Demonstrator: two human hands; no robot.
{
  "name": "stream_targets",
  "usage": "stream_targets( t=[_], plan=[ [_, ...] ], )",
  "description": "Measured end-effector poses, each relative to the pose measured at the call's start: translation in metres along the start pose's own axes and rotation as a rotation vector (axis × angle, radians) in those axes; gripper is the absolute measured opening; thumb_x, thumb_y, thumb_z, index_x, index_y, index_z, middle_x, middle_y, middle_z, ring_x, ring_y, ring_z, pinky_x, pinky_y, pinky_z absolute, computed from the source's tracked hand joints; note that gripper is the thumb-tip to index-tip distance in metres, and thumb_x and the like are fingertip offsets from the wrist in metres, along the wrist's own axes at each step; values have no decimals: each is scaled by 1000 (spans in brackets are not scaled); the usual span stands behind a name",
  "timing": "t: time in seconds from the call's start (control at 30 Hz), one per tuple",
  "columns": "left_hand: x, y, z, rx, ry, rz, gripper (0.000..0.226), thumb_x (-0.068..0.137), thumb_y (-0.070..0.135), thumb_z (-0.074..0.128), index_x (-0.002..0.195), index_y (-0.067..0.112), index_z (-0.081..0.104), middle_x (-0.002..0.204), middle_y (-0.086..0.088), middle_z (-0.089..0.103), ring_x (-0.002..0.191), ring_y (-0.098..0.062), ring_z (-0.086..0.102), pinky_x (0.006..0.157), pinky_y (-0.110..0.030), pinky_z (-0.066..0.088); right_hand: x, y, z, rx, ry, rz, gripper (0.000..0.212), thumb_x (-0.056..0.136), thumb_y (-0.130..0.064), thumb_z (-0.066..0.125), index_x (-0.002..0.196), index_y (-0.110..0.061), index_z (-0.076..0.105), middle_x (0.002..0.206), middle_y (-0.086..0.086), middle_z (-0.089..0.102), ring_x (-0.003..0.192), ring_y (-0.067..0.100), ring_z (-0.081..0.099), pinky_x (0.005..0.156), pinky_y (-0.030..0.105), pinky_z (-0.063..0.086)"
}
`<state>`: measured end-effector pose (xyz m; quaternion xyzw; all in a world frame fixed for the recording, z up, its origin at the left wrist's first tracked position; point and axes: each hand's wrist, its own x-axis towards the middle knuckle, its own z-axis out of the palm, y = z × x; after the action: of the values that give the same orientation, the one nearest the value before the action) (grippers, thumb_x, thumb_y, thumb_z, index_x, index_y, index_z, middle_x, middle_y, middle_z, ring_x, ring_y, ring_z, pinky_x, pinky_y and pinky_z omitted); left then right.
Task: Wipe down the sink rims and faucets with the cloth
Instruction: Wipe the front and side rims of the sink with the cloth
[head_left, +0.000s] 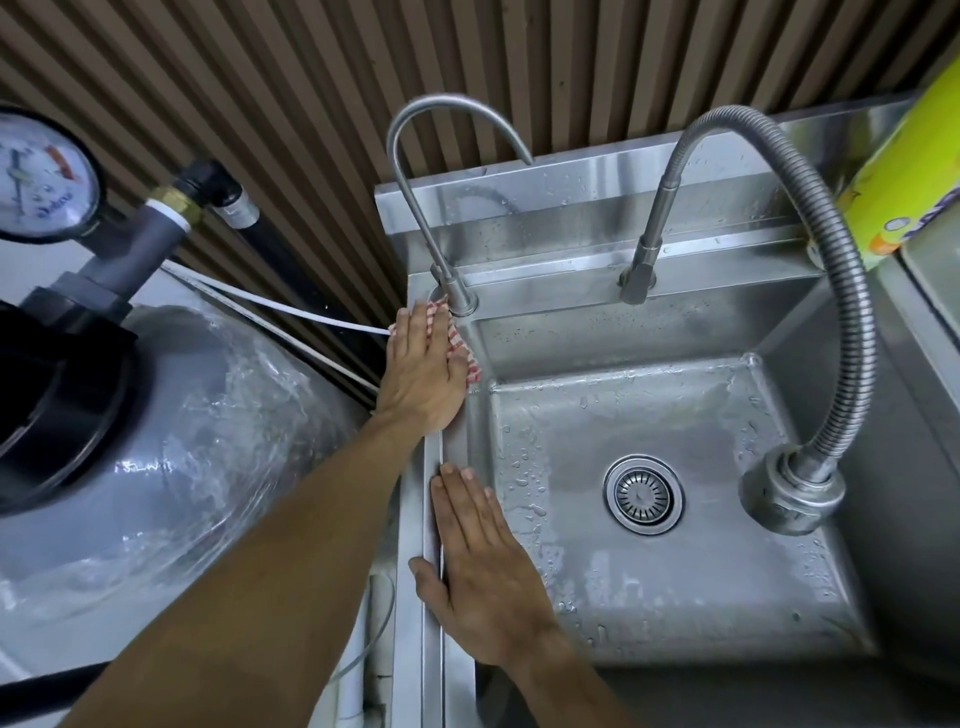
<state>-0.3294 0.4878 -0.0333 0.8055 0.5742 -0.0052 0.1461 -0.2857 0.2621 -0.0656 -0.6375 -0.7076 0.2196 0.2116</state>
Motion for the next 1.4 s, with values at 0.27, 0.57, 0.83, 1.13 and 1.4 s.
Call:
stream_targets(
  t=[0.27, 0.57, 0.83, 1.13, 1.4],
  plan=[
    [45, 6, -11, -54, -4, -98, 66, 107, 38, 20, 162, 13, -7, 170, -11, -16, 156, -28, -15, 127, -43, -6, -1, -2, 2, 19, 22, 15, 74, 107, -51, 33, 164, -11, 8, 173, 2, -1, 159, 17, -6, 126, 35, 7],
    [47, 5, -8, 29, 33, -71, 69, 106, 40, 20, 162, 9, -5, 170, -15, -11, 157, -31, -11, 127, -46, -4, 1, 2, 5, 19, 24, -3, 76, 107, -52, 32, 163, -7, 9, 173, 7, 0, 159, 21, -4, 126, 37, 10],
    [-9, 0, 3, 169, 6, 79, 74, 98, 45, 10, 163, 13, -6, 170, -11, -15, 156, -26, -18, 127, -46, -9, -2, 1, 4, 66, 42, 24, 67, 112, -46, 24, 164, -9, 5, 173, 4, -7, 159, 19, -10, 128, 36, 3],
    [23, 4, -4, 183, -7, 24, 100, 88, 73, 25, 162, 10, 0, 170, -15, -10, 156, -31, -15, 127, -49, -6, -12, -12, 14, 281, 120, 299, 71, 108, -55, 11, 163, -10, 1, 172, 1, -6, 158, 16, -12, 127, 29, -4],
    [16, 4, 3, 172, 43, 28, 98, 90, 70, 30, 163, 13, -2, 170, -13, -9, 157, -29, -13, 127, -47, -6, -11, -6, 20, 553, 32, 344, 70, 105, -60, 22, 163, -32, -4, 170, -19, -4, 155, -3, -5, 128, 31, 13]
  ],
)
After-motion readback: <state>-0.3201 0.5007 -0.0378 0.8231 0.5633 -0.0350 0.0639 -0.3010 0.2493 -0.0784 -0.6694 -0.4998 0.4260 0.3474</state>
